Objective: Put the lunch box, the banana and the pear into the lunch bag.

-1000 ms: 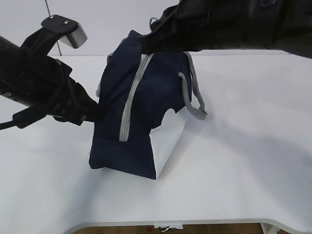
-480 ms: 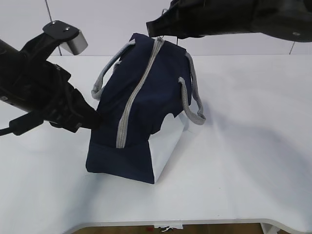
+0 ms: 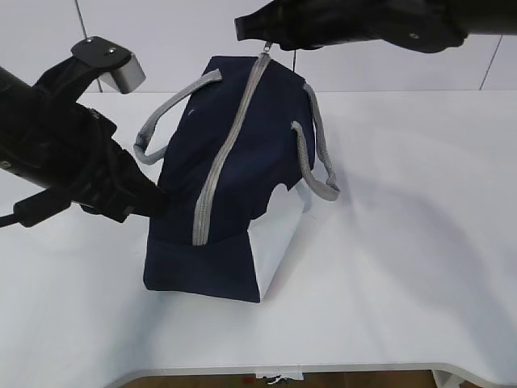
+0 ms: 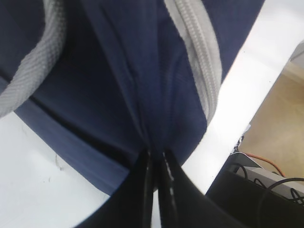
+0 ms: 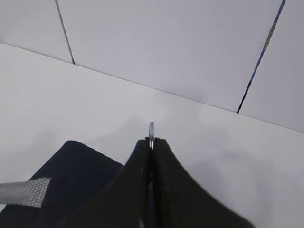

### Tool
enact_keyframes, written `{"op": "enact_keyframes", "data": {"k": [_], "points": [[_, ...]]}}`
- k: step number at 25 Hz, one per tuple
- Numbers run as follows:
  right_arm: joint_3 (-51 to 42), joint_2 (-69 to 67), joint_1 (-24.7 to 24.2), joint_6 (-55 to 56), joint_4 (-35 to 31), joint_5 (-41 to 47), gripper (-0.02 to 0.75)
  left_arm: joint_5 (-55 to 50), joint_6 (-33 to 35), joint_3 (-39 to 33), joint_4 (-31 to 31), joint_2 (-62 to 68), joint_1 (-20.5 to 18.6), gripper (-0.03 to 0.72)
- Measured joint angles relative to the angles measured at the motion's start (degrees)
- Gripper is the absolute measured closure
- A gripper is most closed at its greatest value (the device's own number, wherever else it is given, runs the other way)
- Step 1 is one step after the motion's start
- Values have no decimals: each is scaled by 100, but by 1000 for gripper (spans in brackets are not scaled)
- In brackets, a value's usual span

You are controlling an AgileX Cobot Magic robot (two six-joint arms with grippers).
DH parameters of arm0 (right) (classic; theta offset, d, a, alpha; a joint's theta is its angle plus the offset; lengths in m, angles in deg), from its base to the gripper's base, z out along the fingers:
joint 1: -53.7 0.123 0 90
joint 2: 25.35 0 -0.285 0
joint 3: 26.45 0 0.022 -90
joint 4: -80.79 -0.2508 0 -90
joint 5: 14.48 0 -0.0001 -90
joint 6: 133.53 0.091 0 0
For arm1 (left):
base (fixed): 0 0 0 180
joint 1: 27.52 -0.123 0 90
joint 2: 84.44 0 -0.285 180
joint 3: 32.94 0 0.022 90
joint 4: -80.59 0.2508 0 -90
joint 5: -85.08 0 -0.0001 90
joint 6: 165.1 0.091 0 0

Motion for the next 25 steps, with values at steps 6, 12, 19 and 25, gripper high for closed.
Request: {"op": "enact_keyframes", "data": {"k": [6,12,19,25], "points": [[441,-429,0,0,-310,15,737,-36,0,0,9,-50,0,697],[483,-450,-4,0,-909,167,737,-47,-143,0,22,-319,0,694],[492,-286,-4,0,-1708,339,737,123,-684,6,-165,-436,0,546],[492,-276,-4,0,-2209,407,737,491,-1144,290,-249,-450,0,351]]}}
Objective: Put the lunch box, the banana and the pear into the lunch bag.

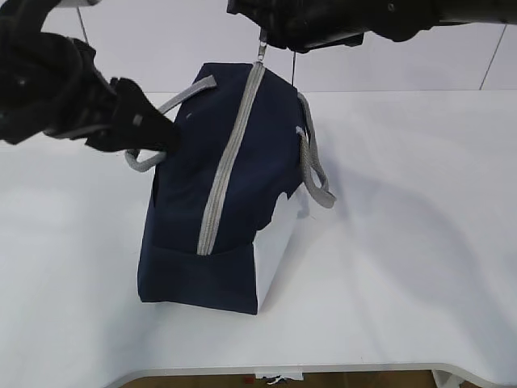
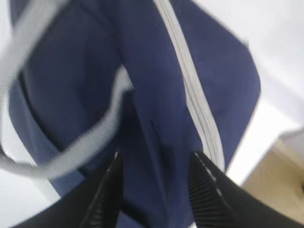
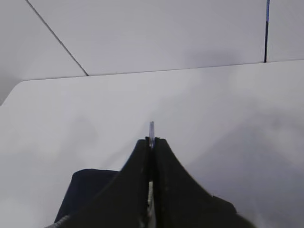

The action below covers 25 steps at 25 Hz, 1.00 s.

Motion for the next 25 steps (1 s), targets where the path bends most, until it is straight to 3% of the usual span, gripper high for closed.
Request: {"op": "enact_keyframes", "data": {"k": [5,15,17,21,25], "points": [[0,0,0,0,-81,14,737,377,-53,445,-233,308,0,330],[0,0,0,-11,-81,14,737,48,-62,1523,-476,1475,0,336],[0,0,0,-22,-70,14,737,-44,-62,1593,-476,1585,0,382],[0,0,0,-130,-48,14,737,-241,81,1670,-476,1661,0,622],[0,0,0,-152,-10,14,737,-627,599,1867,-242,1674,0,674]]}}
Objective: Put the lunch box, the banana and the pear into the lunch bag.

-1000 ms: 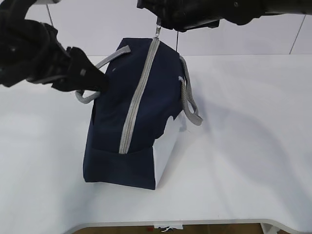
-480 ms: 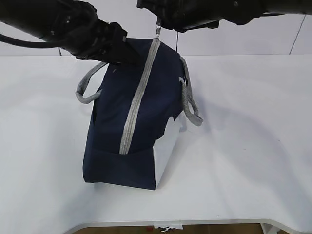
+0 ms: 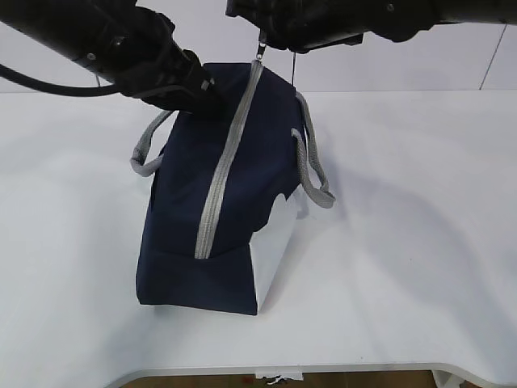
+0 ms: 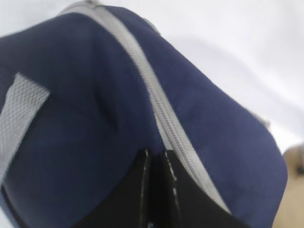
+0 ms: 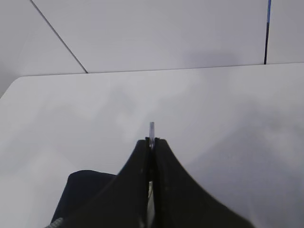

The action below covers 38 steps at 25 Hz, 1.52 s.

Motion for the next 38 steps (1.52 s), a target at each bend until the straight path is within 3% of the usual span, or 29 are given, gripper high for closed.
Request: {"op": "enact_keyframes", "data": {"k": [5,18,38], "points": [[0,0,0,0,57,0,737,-658,205,435,506,22,0,675],[0,0,-25,0,615,136,737,-1606,240,874,1079,-344,0,676],[40,-255,-242,0,323,175,737,-1364,240,909,1300,-1219,0,676]]}}
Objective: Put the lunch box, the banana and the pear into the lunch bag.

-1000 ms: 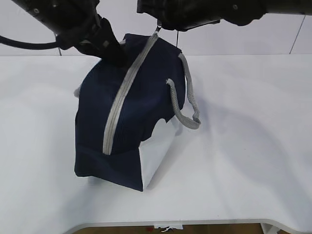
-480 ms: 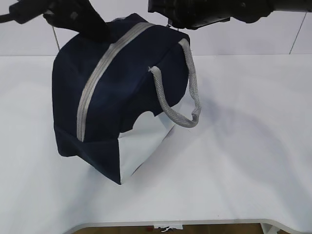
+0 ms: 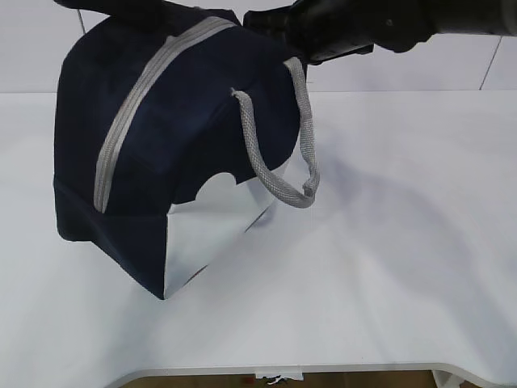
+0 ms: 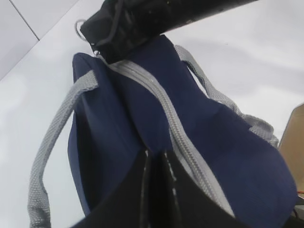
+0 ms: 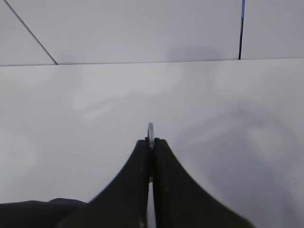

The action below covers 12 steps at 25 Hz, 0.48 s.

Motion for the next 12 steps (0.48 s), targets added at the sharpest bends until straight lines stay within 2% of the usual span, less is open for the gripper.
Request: {"op": "enact_keyframes", "data": {"k": [12], "points": [[0,-25,-66,-201,-641,199,737,-154,4,0,-30,289,0,676]]}}
